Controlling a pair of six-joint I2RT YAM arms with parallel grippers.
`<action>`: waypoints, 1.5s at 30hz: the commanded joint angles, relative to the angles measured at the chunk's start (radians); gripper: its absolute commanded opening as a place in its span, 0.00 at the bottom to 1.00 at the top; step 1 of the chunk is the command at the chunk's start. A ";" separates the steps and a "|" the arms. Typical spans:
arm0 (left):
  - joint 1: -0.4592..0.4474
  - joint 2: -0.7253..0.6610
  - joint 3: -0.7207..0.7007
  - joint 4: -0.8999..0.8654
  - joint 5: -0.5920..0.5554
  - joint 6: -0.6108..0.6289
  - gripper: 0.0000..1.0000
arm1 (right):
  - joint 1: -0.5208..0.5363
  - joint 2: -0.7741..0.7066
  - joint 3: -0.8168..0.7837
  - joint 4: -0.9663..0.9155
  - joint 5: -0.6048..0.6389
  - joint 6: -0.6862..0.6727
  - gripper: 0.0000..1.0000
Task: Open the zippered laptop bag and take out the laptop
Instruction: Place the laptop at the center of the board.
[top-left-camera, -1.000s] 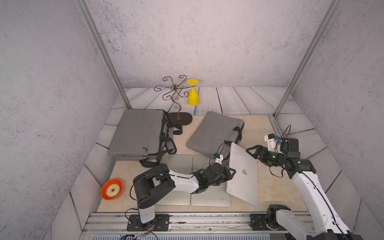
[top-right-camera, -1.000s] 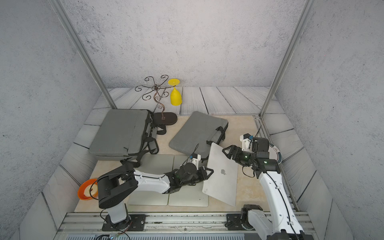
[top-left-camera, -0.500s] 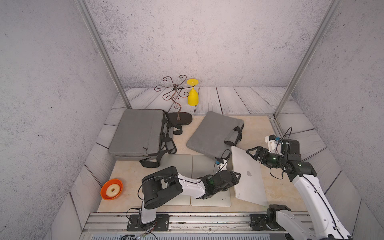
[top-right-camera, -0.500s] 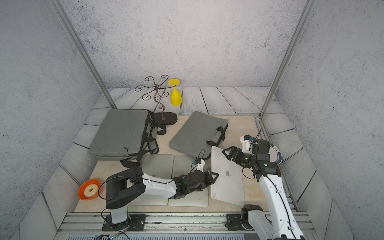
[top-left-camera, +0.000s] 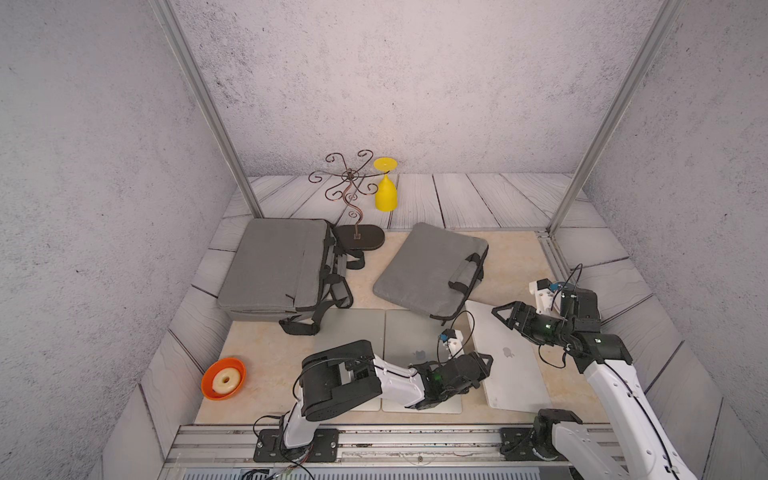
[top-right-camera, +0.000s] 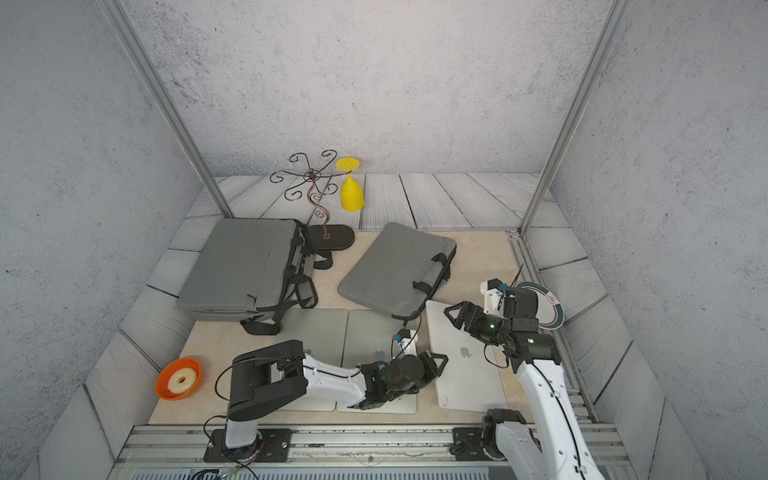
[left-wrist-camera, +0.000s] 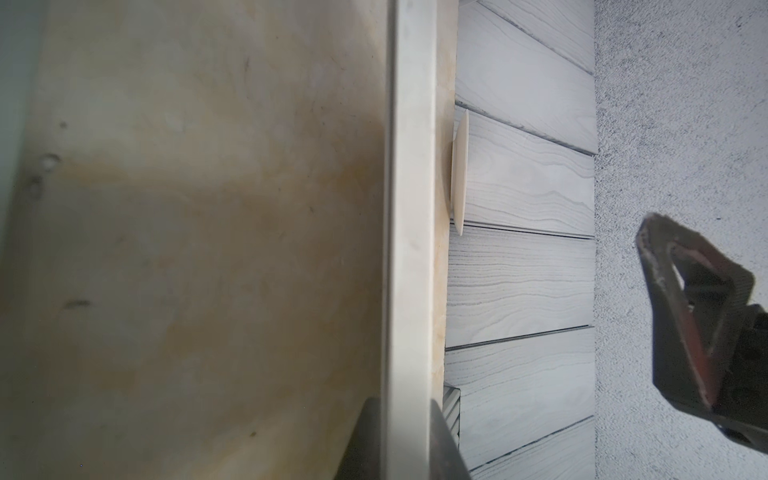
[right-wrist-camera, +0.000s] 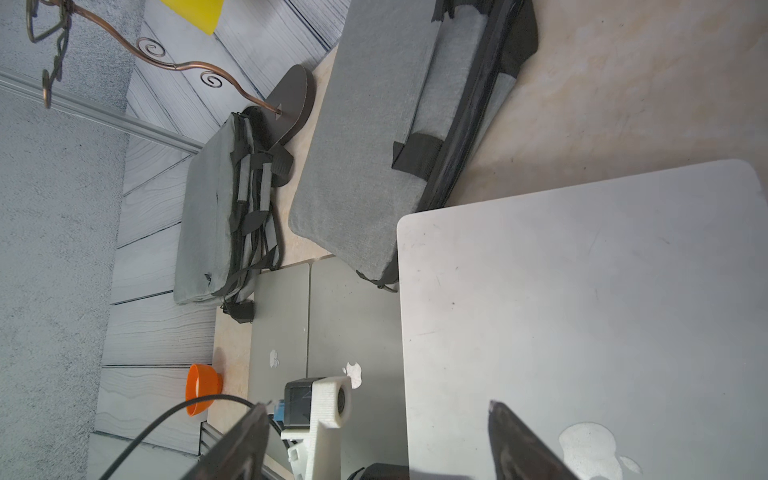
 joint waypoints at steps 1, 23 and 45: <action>-0.002 0.009 0.005 0.037 0.010 -0.028 0.00 | 0.002 -0.028 -0.007 0.009 0.000 0.008 0.82; 0.024 0.023 -0.089 0.134 0.120 -0.001 0.38 | 0.003 0.000 -0.070 0.094 0.001 0.035 0.82; 0.156 -0.083 -0.120 -0.044 0.319 0.157 0.52 | 0.007 0.107 -0.100 0.211 0.011 0.059 0.85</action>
